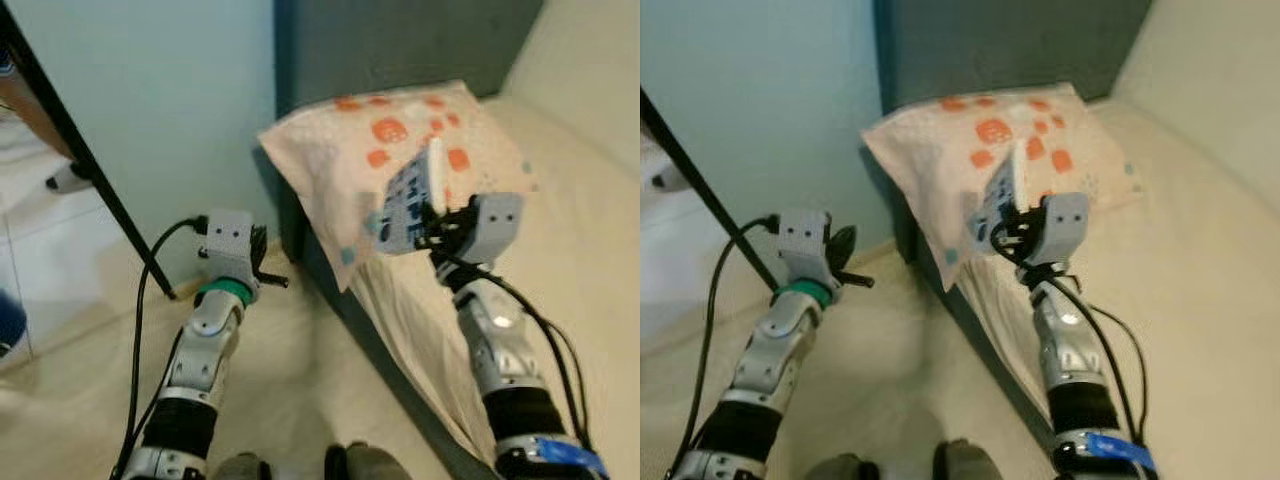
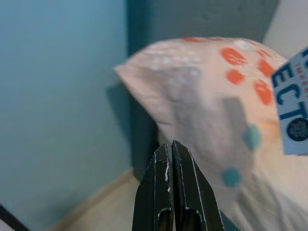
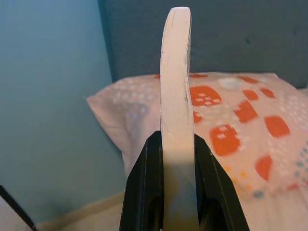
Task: Clean up the room
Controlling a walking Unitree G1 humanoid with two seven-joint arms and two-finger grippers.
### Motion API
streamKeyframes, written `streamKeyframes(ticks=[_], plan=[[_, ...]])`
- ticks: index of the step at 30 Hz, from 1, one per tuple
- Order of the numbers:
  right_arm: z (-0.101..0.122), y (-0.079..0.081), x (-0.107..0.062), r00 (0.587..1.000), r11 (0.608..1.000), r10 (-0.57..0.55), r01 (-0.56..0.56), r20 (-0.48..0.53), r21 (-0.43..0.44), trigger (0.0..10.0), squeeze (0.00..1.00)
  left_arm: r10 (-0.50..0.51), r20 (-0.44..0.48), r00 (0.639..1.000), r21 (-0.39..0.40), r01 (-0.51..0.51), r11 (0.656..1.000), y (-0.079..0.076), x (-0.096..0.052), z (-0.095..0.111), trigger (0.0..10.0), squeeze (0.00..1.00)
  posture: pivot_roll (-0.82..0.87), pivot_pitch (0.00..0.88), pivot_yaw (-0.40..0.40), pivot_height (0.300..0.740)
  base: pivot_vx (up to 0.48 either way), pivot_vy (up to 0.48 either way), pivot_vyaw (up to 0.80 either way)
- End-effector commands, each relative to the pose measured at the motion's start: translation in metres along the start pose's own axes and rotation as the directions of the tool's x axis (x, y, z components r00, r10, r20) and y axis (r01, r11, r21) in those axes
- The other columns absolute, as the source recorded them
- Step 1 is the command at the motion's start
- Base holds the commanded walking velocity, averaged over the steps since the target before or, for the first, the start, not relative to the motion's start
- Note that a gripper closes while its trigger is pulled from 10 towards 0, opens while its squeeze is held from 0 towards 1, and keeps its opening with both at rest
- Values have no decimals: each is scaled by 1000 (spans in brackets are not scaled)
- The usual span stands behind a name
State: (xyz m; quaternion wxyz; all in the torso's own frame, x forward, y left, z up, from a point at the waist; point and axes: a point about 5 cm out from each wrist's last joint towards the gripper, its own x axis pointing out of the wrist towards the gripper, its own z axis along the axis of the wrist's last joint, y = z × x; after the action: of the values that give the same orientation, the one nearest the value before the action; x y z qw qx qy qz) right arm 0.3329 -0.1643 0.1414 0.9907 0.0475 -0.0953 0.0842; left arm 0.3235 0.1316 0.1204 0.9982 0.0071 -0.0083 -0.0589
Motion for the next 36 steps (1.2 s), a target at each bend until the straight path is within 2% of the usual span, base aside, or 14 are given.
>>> streamKeyframes(ticks=[1,8,16,19,23,31,33,34,35,36], plan=[[2,4,0,1000,1000,10,-11,23,8,10000,0,3,-22,1000,2,-3,1000,1,-3,-6,10000,0,-64,73,-14,740,450,0,0],[3,2,0,1000,1000,-2,2,26,3,10000,0,-1,-25,1000,1,2,1000,0,-3,-7,10000,0,-66,77,-13,740,446,0,0],[26,-16,0,980,989,-132,139,146,-40,10000,0,-35,0,999,-24,35,999,-3,-4,-1,10000,0,-64,82,-11,740,342,-133,0],[39,-29,-1,960,973,-188,211,208,-95,10000,0,-81,31,996,-60,82,995,-8,-6,6,10000,0,-66,83,-8,740,0,0,0],[41,-36,-3,950,961,-222,251,219,-114,10000,0,-112,45,993,-69,115,991,-12,-5,12,10000,0,-65,88,-6,740,0,0,0],[37,-37,-7,946,954,-243,273,213,-126,10000,0,-151,45,988,-109,155,982,-19,-6,16,10000,0,-67,90,-4,740,0,0,0],[40,-37,-8,940,938,-246,292,236,-185,10000,0,-153,45,987,-148,158,976,-19,-5,19,10000,0,-66,89,-1,740,0,0,0],[42,-39,-8,937,920,-249,307,243,-243,10000,0,-155,45,987,-168,160,973,-20,-5,20,10000,0,-66,88,-1,740,0,0,0],[42,-39,-8,937,920,-249,307,243,-243,10000,0,-155,45,987,-168,160,973,-20,-5,20,10000,0,-66,88,-1,740,0,0,0],[43,-42,-9,935,897,-254,323,248,-300,10000,0,-158,46,986,-180,164,970,-20,-5,22,10000,0,-66,88,-1,740,0,0,0]])
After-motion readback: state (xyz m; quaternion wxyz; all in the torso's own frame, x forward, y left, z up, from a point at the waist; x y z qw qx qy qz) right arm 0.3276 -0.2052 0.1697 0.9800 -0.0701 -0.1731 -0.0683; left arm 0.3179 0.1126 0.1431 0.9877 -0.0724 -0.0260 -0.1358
